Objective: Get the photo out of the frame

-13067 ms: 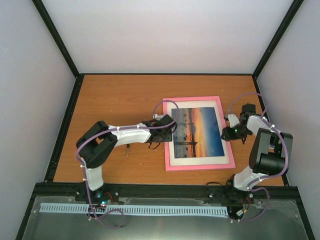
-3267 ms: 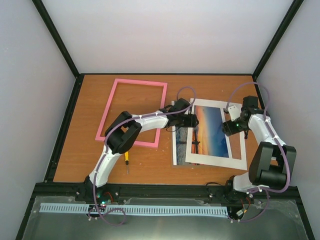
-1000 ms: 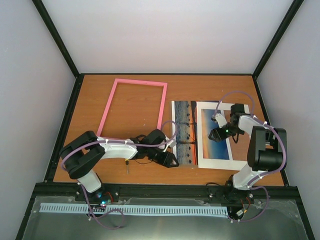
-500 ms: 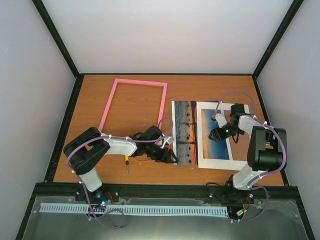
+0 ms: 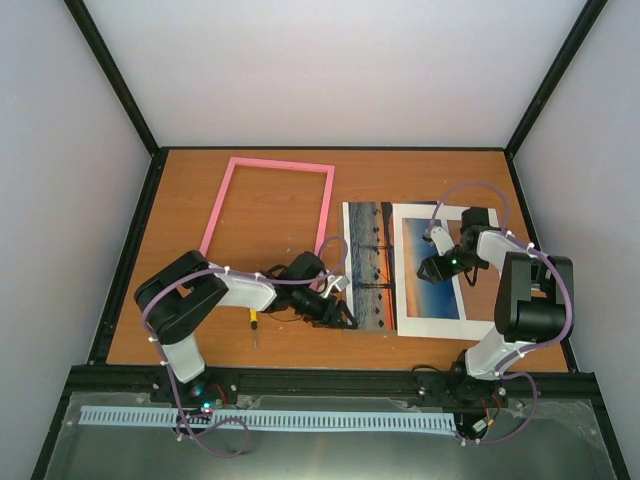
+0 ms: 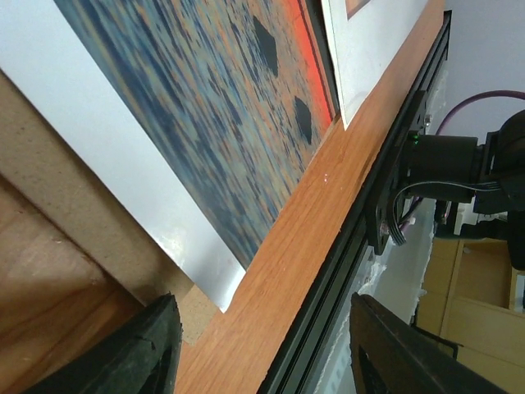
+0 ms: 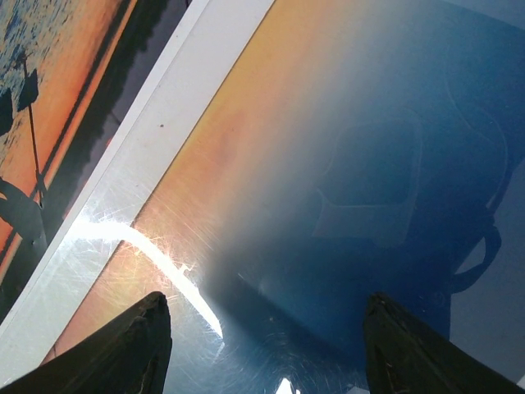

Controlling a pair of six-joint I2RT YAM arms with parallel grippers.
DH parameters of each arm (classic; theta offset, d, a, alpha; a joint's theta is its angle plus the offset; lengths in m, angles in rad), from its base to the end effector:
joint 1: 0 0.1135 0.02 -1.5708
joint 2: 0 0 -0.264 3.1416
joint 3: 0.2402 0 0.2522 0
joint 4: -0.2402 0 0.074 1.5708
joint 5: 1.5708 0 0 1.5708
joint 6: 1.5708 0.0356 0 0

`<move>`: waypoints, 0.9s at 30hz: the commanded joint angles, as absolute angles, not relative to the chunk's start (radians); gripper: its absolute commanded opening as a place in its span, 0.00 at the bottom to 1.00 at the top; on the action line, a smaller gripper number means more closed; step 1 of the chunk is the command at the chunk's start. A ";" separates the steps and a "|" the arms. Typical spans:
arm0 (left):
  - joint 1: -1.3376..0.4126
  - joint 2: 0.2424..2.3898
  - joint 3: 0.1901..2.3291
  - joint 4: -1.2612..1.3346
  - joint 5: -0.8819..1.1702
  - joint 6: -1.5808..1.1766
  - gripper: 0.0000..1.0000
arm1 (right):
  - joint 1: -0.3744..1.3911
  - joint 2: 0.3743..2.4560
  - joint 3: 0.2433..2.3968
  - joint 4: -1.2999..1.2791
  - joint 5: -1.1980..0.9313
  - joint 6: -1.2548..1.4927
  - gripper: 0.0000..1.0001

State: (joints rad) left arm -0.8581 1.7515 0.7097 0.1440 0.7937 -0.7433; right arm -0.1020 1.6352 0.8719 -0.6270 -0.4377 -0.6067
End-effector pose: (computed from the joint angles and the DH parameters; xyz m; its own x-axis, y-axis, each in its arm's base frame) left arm 0.1799 -0.2470 0.1146 -0.9321 0.3529 -0.0817 0.2585 0.4904 -0.8323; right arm 0.2746 -0.0129 0.1464 -0.8134 -0.4358 -0.3852 -0.5444 0.8037 0.2402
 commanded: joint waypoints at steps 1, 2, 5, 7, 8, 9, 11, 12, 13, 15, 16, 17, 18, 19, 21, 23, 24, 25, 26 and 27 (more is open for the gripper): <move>-0.854 1.763 0.712 0.168 0.828 -0.752 0.57 | -0.098 1.667 0.847 -0.641 -0.411 -0.612 0.62; -0.854 1.770 0.716 0.165 0.832 -0.753 0.57 | -0.098 1.667 0.848 -0.641 -0.411 -0.611 0.62; -0.854 1.795 0.729 0.164 0.847 -0.755 0.57 | -0.098 1.666 0.848 -0.641 -0.411 -0.611 0.62; -0.851 1.810 0.734 0.164 0.848 -0.758 0.57 | -0.098 1.665 0.848 -0.643 -0.410 -0.612 0.62; -0.849 1.815 0.737 0.164 0.847 -0.758 0.57 | -0.098 1.664 0.848 -0.643 -0.409 -0.611 0.62; -0.847 1.820 0.741 0.167 0.846 -0.758 0.57 | -0.097 1.664 0.847 -0.643 -0.409 -0.612 0.62; -0.843 1.830 0.749 0.169 0.844 -0.757 0.57 | -0.098 1.664 0.846 -0.641 -0.408 -0.613 0.62; -0.839 1.834 0.756 0.170 0.844 -0.756 0.57 | -0.098 1.664 0.845 -0.643 -0.407 -0.613 0.62; -0.836 1.837 0.760 0.170 0.842 -0.756 0.57 | -0.098 1.664 0.845 -0.643 -0.408 -0.613 0.62; -0.826 1.847 0.771 0.170 0.837 -0.759 0.57 | -0.097 1.663 0.845 -0.642 -0.408 -0.612 0.62; -0.819 1.853 0.776 0.170 0.836 -0.762 0.58 | -0.098 1.663 0.845 -0.641 -0.407 -0.613 0.62; -0.810 1.861 0.781 0.175 0.839 -0.768 0.58 | -0.097 1.663 0.846 -0.641 -0.408 -0.614 0.62; -0.799 1.869 0.785 0.180 0.847 -0.775 0.58 | -0.098 1.664 0.845 -0.642 -0.408 -0.614 0.62; -0.787 1.879 0.788 0.191 0.857 -0.785 0.58 | -0.098 1.666 0.845 -0.640 -0.407 -0.612 0.62; -0.763 1.896 0.789 0.228 0.880 -0.807 0.58 | -0.098 1.665 0.847 -0.642 -0.409 -0.612 0.62; -0.742 1.908 0.802 0.253 0.891 -0.811 0.58 | -0.098 1.665 0.847 -0.641 -0.409 -0.612 0.62; -0.738 1.916 0.817 0.253 0.891 -0.802 0.58 | -0.098 1.666 0.847 -0.639 -0.407 -0.612 0.62; -0.737 1.923 0.834 0.251 0.890 -0.794 0.58 | -0.097 1.667 0.847 -0.638 -0.406 -0.612 0.62; -0.734 1.929 0.858 0.249 0.888 -0.789 0.57 | -0.098 1.668 0.847 -0.638 -0.406 -0.612 0.62; -0.732 1.936 0.875 0.246 0.884 -0.785 0.57 | -0.097 1.670 0.847 -0.639 -0.405 -0.611 0.62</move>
State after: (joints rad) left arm -0.7494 1.8935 0.8032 0.2287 0.9234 -0.7910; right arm -0.1020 1.6352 0.8719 -0.6266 -0.4377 -0.6067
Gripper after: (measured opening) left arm 0.576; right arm 0.621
